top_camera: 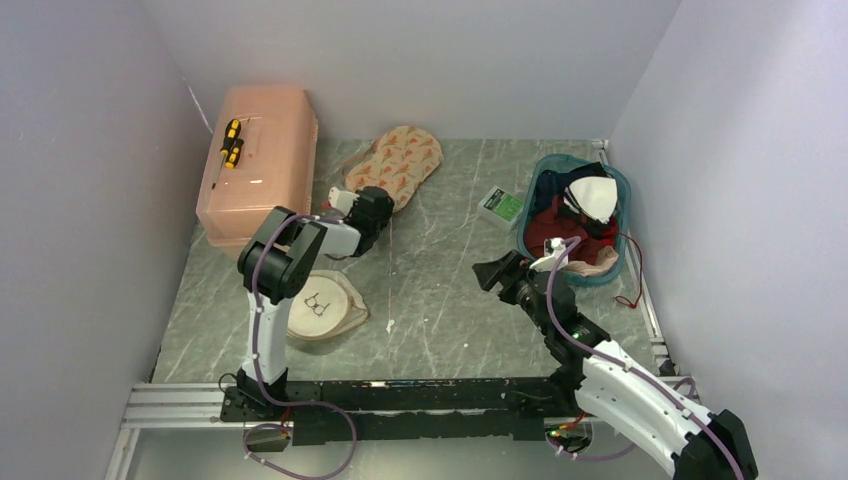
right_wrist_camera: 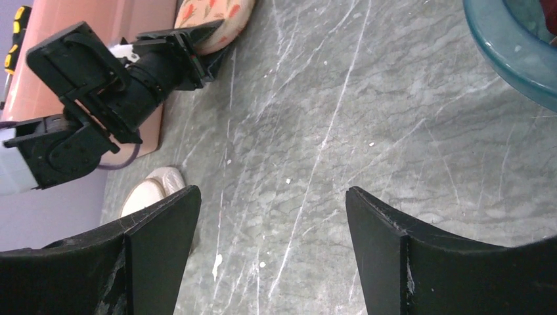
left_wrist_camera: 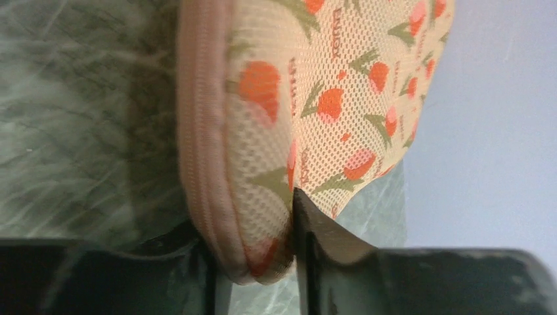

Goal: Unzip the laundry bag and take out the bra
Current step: Pick up the laundry bag at the center of the board.

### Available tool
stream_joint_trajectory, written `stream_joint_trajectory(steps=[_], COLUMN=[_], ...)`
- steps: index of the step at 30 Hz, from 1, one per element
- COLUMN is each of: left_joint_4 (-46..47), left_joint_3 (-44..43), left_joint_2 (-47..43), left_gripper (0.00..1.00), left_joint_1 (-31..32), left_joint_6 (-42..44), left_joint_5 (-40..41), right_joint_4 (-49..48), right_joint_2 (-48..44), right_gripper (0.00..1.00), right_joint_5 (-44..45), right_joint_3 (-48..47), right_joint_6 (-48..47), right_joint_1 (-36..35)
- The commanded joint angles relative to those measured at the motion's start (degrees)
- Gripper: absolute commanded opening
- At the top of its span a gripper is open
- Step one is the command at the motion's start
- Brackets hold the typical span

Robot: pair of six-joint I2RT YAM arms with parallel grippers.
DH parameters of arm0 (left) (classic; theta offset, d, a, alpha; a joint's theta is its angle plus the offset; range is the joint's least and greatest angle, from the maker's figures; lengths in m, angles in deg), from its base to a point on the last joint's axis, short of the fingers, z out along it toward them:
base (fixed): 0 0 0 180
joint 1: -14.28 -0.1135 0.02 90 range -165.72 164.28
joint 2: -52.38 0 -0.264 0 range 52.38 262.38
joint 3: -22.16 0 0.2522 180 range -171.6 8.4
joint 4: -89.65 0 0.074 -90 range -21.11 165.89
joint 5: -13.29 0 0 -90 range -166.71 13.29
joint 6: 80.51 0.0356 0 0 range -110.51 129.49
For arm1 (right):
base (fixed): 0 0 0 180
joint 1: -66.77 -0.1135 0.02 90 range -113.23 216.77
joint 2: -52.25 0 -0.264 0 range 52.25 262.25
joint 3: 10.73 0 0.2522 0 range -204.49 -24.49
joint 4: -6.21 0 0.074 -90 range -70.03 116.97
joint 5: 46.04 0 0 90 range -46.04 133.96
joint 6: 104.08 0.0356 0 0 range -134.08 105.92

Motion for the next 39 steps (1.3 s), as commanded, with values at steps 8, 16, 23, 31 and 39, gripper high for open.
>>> stream_joint_trajectory(steps=[8, 16, 23, 31, 39], left_joint_4=[5.19, -5.35, -21.18, -40.93, -34.32], left_joint_3=[7.02, 8.81, 8.55, -2.30, 0.21], left_joint_2=[-6.35, -23.37, -41.98, -49.41, -53.89], left_gripper=[0.03, 0.03, 0.03, 0.03, 0.03], left_joint_1=[1.48, 3.91, -4.64, -10.60, -12.18], left_joint_6=[8.89, 14.66, 21.08, 32.83, 27.94], left_joint_5=[-3.26, -14.15, -37.72, -60.05, -74.27], right_joint_4=[10.44, 20.46, 19.66, -2.38, -25.89], right_joint_2=[-8.74, -4.96, -2.54, 0.26, 3.34], right_gripper=[0.87, 0.92, 0.93, 0.94, 0.97], right_joint_5=[0.62, -1.58, -16.43, -41.51, -48.75], right_joint_3=[-4.70, -16.12, -21.86, -12.67, -4.20], right_joint_6=[-4.35, -9.70, -9.02, 9.87, 21.43], right_joint_1=[-0.26, 1.96, 9.46, 19.73, 22.15])
